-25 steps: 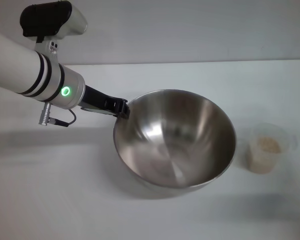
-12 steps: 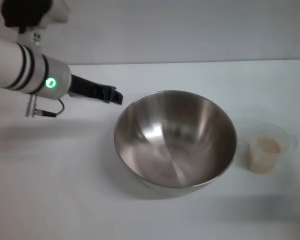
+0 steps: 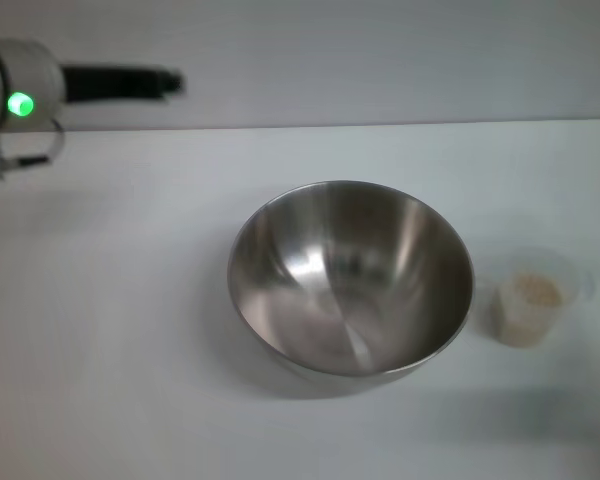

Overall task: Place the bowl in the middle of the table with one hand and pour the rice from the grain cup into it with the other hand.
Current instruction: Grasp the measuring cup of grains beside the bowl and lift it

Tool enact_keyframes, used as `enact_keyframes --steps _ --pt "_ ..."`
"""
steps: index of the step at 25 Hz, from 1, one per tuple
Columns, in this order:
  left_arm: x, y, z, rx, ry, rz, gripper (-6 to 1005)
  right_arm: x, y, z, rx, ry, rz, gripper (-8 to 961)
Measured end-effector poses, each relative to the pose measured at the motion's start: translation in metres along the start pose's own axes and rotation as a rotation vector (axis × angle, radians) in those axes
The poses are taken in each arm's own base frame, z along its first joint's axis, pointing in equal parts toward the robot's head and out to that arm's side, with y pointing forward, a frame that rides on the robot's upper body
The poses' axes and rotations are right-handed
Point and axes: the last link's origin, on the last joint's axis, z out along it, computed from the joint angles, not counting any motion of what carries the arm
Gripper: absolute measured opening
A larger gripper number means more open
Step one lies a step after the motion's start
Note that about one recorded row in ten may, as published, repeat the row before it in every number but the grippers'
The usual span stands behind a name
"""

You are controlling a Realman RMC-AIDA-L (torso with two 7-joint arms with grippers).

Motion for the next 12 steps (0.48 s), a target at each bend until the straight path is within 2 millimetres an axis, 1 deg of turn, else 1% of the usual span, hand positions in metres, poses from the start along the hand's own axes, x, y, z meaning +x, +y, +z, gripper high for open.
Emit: enact_keyframes --steps 1,2,7,9,10,12 --pt "0.0 0.0 0.0 0.0 0.0 0.0 299 0.0 0.0 0.0 -0.001 -0.001 0.001 635" --pt "0.006 -0.017 -0.011 0.092 0.168 0.035 299 0.0 0.001 0.0 -0.006 -0.002 0.002 635" --pt "0.006 -0.029 -0.025 0.233 0.415 0.13 296 0.0 0.001 0.0 -0.004 -0.003 0.003 635" --pt "-0.001 -0.035 -0.032 0.327 0.563 0.159 295 0.0 0.0 -0.002 0.003 0.0 0.002 635" --pt "-0.009 -0.037 -0.037 0.387 0.667 0.168 295 0.0 0.0 -0.002 0.003 0.0 0.002 635" --pt "-0.017 -0.038 -0.04 0.42 0.727 0.171 293 0.0 -0.001 -0.004 0.009 0.004 0.0 635"
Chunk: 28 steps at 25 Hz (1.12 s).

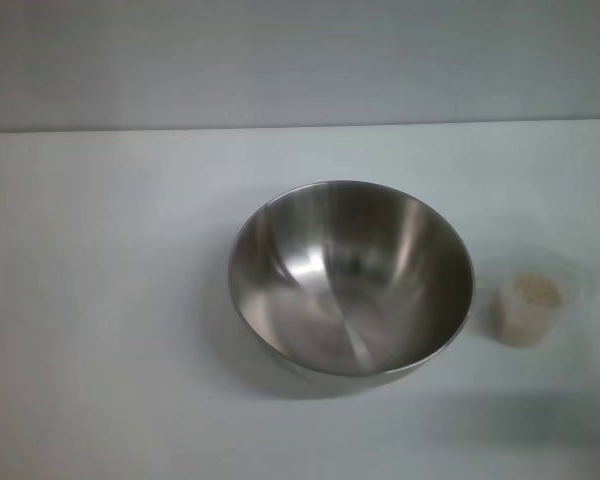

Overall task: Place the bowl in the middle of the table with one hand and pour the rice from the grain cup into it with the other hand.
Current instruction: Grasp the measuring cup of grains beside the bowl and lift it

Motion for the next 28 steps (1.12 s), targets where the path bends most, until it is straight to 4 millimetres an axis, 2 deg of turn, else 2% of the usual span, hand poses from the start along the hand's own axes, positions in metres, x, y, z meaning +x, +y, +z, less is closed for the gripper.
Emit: enact_keyframes --steps 3,5,7,10,14,15,22,28 --pt "-0.006 0.001 -0.011 0.031 0.075 0.002 292 0.001 -0.003 -0.006 0.014 0.01 0.001 634" --pt "-0.017 0.003 -0.028 0.015 0.177 -0.029 291 0.001 -0.004 -0.011 0.026 0.018 0.009 634" --pt "-0.021 0.002 -0.033 0.003 0.196 -0.066 292 0.001 -0.004 -0.012 0.028 0.019 0.012 634" --pt "-0.039 -0.008 -0.05 -0.047 0.247 -0.214 293 0.001 -0.004 -0.014 0.033 0.022 0.018 634" --pt "-0.049 -0.015 -0.06 -0.085 0.28 -0.275 295 0.001 -0.003 -0.015 0.035 0.023 0.021 634" --pt "-0.057 -0.02 -0.067 -0.101 0.29 -0.292 295 0.001 -0.003 -0.016 0.037 0.024 0.023 634" --pt "-0.068 -0.025 -0.075 -0.092 0.277 -0.289 311 -0.001 -0.002 -0.024 0.034 0.016 0.035 634" --pt "-0.077 -0.028 -0.077 -0.087 0.244 -0.275 330 -0.002 0.004 -0.041 0.01 0.036 0.062 634"
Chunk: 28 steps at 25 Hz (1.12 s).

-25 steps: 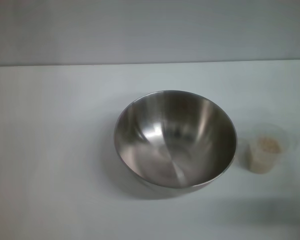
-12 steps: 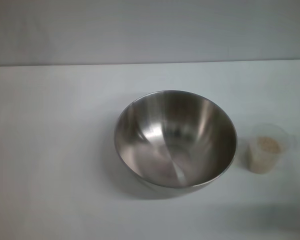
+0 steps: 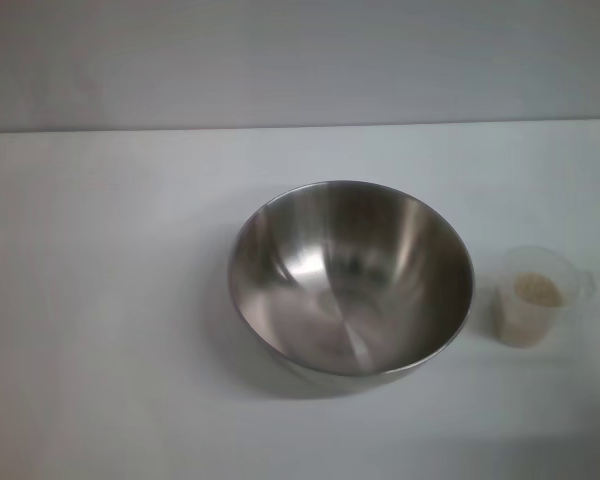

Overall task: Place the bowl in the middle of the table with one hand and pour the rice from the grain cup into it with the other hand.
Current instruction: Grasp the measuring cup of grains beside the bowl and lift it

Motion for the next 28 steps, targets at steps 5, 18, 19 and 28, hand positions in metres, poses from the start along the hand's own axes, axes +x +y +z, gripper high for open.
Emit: enact_keyframes --steps 5,18,19,28 --pt "-0.003 -0.004 -0.004 0.011 -0.017 0.007 457 -0.002 0.0 -0.013 0.015 0.008 0.007 634" --pt "-0.006 -0.011 -0.004 0.014 -0.043 0.031 761 -0.008 0.019 -0.056 0.014 0.06 -0.006 633" --pt "-0.006 -0.011 -0.004 0.014 -0.043 0.031 761 -0.008 0.02 -0.06 0.016 0.066 -0.004 633" --pt "-0.007 -0.017 -0.002 0.016 -0.067 0.047 762 -0.008 0.019 -0.085 0.039 0.136 -0.014 633"
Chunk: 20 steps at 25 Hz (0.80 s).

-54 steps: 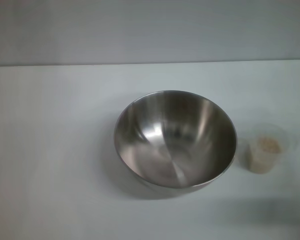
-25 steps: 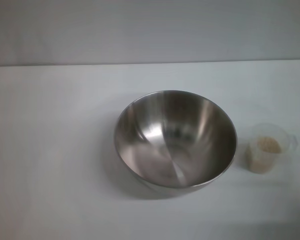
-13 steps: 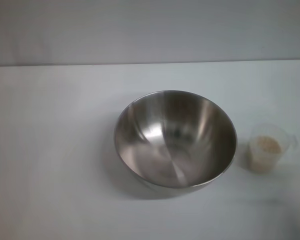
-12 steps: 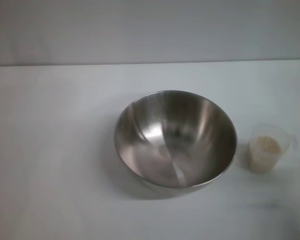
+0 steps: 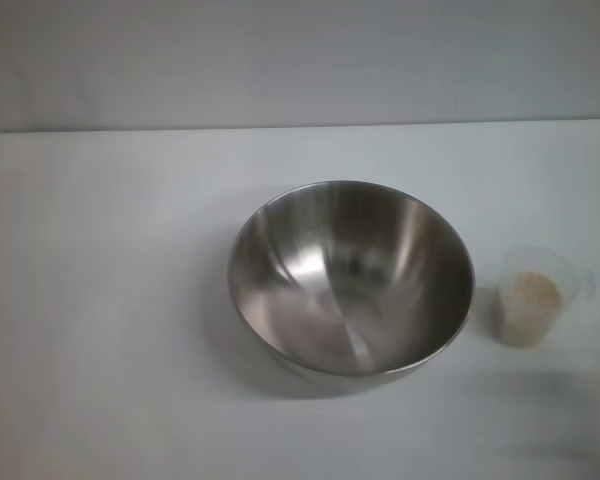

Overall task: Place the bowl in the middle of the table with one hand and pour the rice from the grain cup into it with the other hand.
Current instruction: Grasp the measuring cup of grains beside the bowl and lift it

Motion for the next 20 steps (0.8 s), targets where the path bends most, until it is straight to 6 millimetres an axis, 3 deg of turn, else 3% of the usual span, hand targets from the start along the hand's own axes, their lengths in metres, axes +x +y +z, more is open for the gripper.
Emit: enact_keyframes --steps 4,20 --pt "0.0 -0.002 0.0 0.001 -0.008 0.004 762 0.004 -0.003 -0.014 0.011 0.055 -0.003 633" --pt "-0.002 -0.005 0.0 0.006 -0.022 0.014 762 0.02 -0.005 -0.032 -0.004 0.197 -0.017 636"
